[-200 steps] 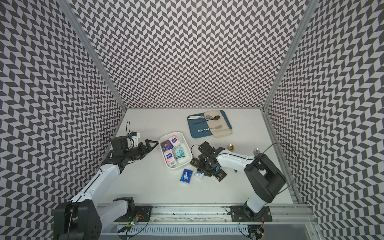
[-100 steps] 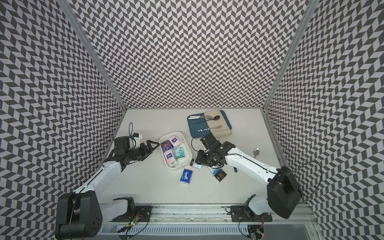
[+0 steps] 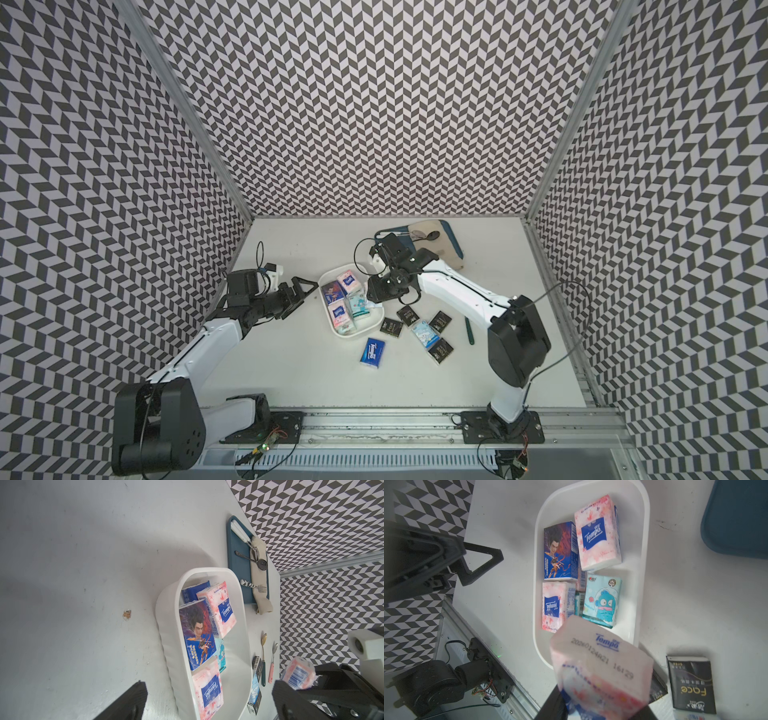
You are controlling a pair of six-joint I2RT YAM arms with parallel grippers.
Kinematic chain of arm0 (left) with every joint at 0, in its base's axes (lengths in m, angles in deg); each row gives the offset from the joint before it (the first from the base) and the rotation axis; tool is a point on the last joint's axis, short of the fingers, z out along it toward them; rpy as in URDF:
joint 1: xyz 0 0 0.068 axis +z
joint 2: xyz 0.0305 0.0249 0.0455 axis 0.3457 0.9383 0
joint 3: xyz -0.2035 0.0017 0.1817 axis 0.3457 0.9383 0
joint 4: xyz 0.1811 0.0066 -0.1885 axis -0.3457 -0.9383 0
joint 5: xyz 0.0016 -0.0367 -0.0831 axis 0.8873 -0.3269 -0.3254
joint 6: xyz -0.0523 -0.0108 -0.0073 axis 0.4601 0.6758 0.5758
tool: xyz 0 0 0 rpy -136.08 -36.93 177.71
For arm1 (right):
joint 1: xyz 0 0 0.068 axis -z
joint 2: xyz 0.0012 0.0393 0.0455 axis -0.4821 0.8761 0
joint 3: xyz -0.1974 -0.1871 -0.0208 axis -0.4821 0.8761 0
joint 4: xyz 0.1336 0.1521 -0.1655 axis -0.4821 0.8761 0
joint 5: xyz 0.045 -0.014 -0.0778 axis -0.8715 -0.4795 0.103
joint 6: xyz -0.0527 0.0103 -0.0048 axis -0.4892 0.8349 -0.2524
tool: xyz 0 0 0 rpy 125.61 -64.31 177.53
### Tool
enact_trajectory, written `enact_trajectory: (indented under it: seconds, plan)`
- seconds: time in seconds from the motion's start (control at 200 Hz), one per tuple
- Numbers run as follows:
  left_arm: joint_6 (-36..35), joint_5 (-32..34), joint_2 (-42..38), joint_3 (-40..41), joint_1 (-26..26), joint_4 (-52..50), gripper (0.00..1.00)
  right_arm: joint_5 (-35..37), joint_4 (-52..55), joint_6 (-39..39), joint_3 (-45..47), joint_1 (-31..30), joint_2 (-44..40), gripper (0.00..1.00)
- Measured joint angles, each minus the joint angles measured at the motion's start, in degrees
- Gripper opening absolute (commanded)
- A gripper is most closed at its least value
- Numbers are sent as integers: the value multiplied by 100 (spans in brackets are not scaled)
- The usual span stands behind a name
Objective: Put the pocket tissues into the storage box
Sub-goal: Place the pocket tissues in the storage box.
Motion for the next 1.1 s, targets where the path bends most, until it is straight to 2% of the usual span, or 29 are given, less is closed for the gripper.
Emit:
enact_trajectory:
  seconds: [0.26, 0.866, 0.931, 1.102]
  plan:
    - [-85, -13, -13, 0, 166, -179, 100, -118, 339, -470, -527, -7, 890, 41]
    - [-129, -59, -26, 7, 234, -256, 100, -260, 688, -553, -1582, -293, 1991, 45]
    - [-129, -68, -37, 15, 247, -254, 100, -267, 730, -551, -1709, -313, 2094, 48]
    - [-129, -98, -105, 59, 260, -251, 100, -236, 802, -549, -1875, -350, 2236, 63]
